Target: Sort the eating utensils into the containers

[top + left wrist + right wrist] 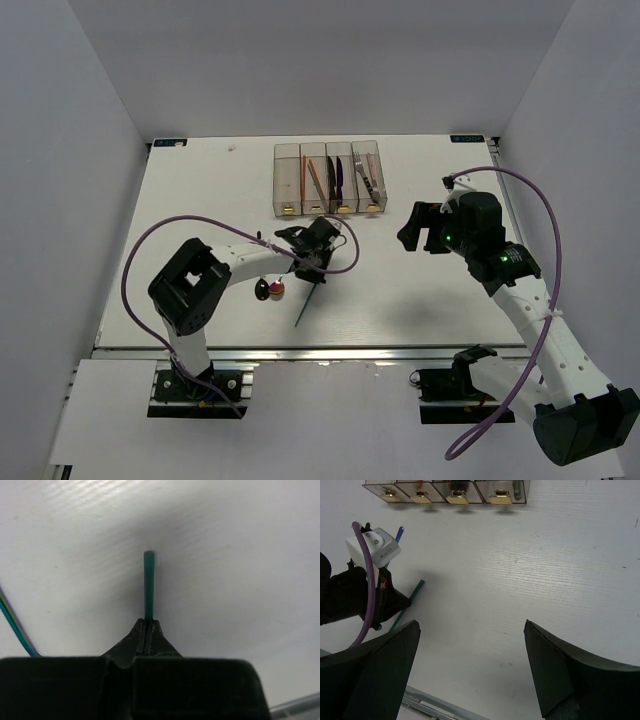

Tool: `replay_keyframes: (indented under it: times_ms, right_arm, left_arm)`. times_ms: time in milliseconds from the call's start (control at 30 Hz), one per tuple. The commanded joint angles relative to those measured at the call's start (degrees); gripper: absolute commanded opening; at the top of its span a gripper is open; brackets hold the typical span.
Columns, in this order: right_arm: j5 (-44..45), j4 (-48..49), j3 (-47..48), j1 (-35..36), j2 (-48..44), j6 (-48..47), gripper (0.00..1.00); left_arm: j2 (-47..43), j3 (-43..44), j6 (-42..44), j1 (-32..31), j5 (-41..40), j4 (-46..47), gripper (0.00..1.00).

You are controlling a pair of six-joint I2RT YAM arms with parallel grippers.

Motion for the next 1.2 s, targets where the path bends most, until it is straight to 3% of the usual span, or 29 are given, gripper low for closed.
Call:
replay_keyframes:
  times_ms: [0, 167, 200, 333, 600, 800, 967, 1033, 1100, 1167]
  right_arm:
    - [1.06, 0.56, 2.27, 0.29, -0.25, -0.28, 0.89]
    - [1.95, 1.97, 1.66, 0.29, -1.13, 1.04, 0.89]
    - [1.94, 1.97, 1.75, 0.2, -1.04, 1.04, 0.89]
    - [2.38, 1.71, 2.01, 0.29, -0.69, 0.43, 0.89]
    - [2.82, 0.91, 4.04, 0.2, 0.8, -0.54, 0.89]
    - [2.73, 2.06, 1.49, 0.2, 0.36, -0.8, 0.89]
    - [2.21, 2.23, 1.48, 0.29, 0.98, -0.72, 0.89]
    - [2.29, 2.23, 1.75, 0.29, 1.15, -0.72, 0.89]
    - [2.47, 2.23, 2.1, 0.29, 1.5, -0.8, 0.89]
    - [2.38, 2.14, 2.27, 0.29, 1.59, -0.8, 0.89]
  left_arm:
    - [-3.52, 7.76, -4.14, -1.73, 0.82, -1.89, 0.0]
    - [-0.65, 28.3, -10.73, 2.21, -10.51, -2.85, 0.0]
    - [0.68, 28.36, -10.83, 2.92, -11.74, -2.77, 0.0]
    - [7.18, 41.78, -9.26, 5.56, -22.11, 0.89, 0.0]
    - [23.26, 64.81, 1.62, 11.81, -22.39, 7.76, 0.0]
    - [27.41, 67.65, 9.64, 13.39, -24.41, 12.0, 0.0]
    - [27.93, 63.18, 10.26, 14.88, -23.62, 14.9, 0.01]
    - [27.85, 61.6, 10.44, 14.97, -23.45, 15.25, 0.1]
    - [27.24, 58.53, 10.44, 15.06, -23.98, 16.12, 0.26]
    - [26.27, 56.67, 10.53, 15.06, -24.06, 16.83, 0.33]
